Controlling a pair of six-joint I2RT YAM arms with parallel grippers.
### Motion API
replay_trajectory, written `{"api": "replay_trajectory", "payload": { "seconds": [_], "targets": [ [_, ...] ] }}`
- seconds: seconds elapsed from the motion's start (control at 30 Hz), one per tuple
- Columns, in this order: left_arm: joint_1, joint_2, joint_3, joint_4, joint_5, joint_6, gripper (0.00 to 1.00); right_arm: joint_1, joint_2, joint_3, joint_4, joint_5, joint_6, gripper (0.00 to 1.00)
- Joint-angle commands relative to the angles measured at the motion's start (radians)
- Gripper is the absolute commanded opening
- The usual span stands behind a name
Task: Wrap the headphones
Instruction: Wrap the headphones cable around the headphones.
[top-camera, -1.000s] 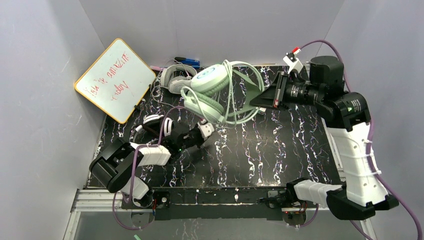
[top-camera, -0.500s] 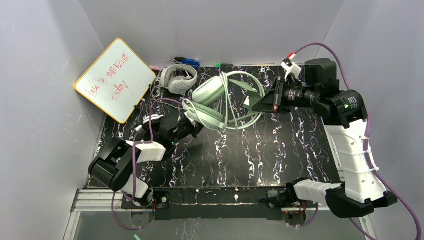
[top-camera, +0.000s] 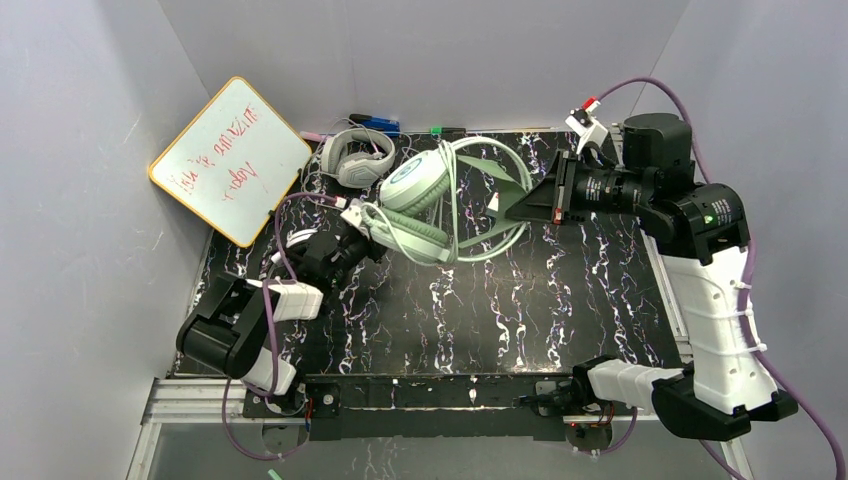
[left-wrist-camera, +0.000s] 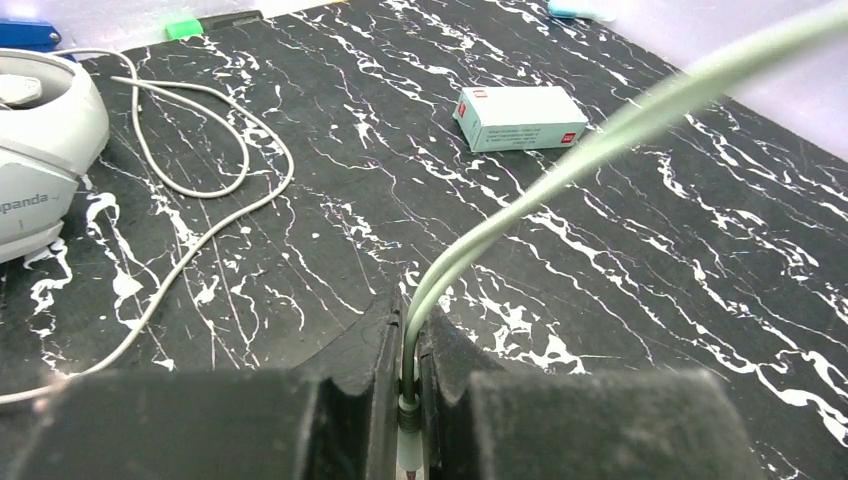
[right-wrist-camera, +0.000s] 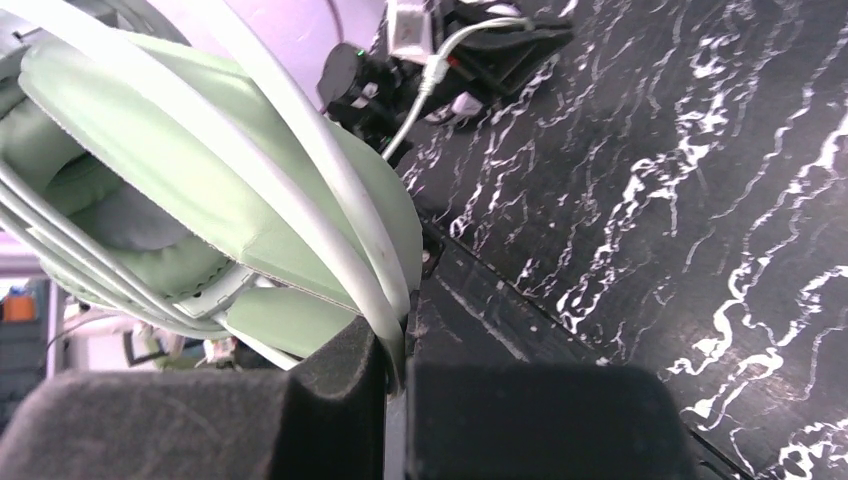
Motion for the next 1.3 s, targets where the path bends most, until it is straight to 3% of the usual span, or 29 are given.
{"api": "replay_trajectory", "payload": {
  "seconds": [0.0,0.2,0.37,0.57,0.73,0.9,1.03,1.27],
  "targets": [
    [0.031,0.014,0.044,0.039,0.012,-0.062,0.0,0.0,-0.042,-0.029,0.118,-0.255,-0.003,0.01],
    [0.144,0.029,0.184,-0.034,0.129,-0.162,0.0,0.016,-0.099,-0.278,0.144,-0.38,-0.09,0.01],
    [0.183,0.039,0.408,-0.372,0.153,-0.103,0.0,0.048,-0.127,-0.416,0.187,-0.338,-0.134,0.01],
    [0.189,0.071,0.687,-0.714,0.13,-0.017,0.0,0.122,-0.107,-0.489,0.166,-0.155,-0.186,0.01],
    [0.189,0.08,0.848,-0.93,0.165,0.031,0.0,0.26,-0.06,-0.531,0.152,0.08,-0.185,0.01],
    [0.188,0.074,0.945,-1.118,0.286,0.071,0.0,0.346,0.016,-0.544,0.145,0.327,-0.146,0.01],
    [0.188,0.05,0.995,-1.293,0.284,0.11,0.0,0.348,0.082,-0.54,0.141,0.474,-0.144,0.01],
    [0.187,0.017,1.058,-1.424,0.312,0.073,0.0,0.35,0.181,-0.543,0.157,0.712,-0.101,0.01]
  ]
}}
